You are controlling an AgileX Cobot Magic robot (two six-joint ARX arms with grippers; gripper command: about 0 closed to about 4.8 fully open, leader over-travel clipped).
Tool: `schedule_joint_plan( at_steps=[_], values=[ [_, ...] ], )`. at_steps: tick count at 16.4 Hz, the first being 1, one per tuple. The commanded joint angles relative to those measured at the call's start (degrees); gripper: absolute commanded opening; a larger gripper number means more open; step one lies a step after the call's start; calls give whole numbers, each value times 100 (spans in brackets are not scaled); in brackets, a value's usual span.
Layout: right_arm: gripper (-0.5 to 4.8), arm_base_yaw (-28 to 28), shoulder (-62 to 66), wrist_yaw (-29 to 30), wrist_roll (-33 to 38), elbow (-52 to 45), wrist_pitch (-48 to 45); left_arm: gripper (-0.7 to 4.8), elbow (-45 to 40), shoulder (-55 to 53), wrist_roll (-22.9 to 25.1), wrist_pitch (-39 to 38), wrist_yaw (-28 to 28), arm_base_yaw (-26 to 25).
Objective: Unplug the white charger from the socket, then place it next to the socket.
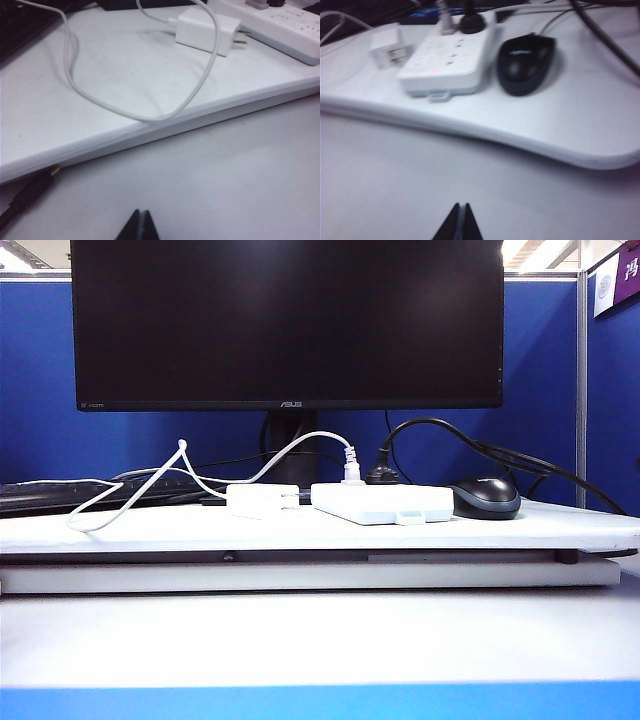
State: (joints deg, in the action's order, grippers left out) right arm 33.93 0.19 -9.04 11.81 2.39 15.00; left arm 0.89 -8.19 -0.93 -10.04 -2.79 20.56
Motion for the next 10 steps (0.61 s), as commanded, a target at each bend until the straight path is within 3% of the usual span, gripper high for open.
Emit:
schedule_joint_plan(
  at_steps=[1,6,10],
  values=[
    [-7,-608,-13,-50,22,-15,-28,-5,-28,2,7,-13,7,-2],
    [-7,-1954,-13,15,22,-15,-24,-5,-48,4,7,46,7,-7],
    [-7,-2004,-13,275,22,-2,63,-5,-46,4,9,44,2,-317]
  ],
)
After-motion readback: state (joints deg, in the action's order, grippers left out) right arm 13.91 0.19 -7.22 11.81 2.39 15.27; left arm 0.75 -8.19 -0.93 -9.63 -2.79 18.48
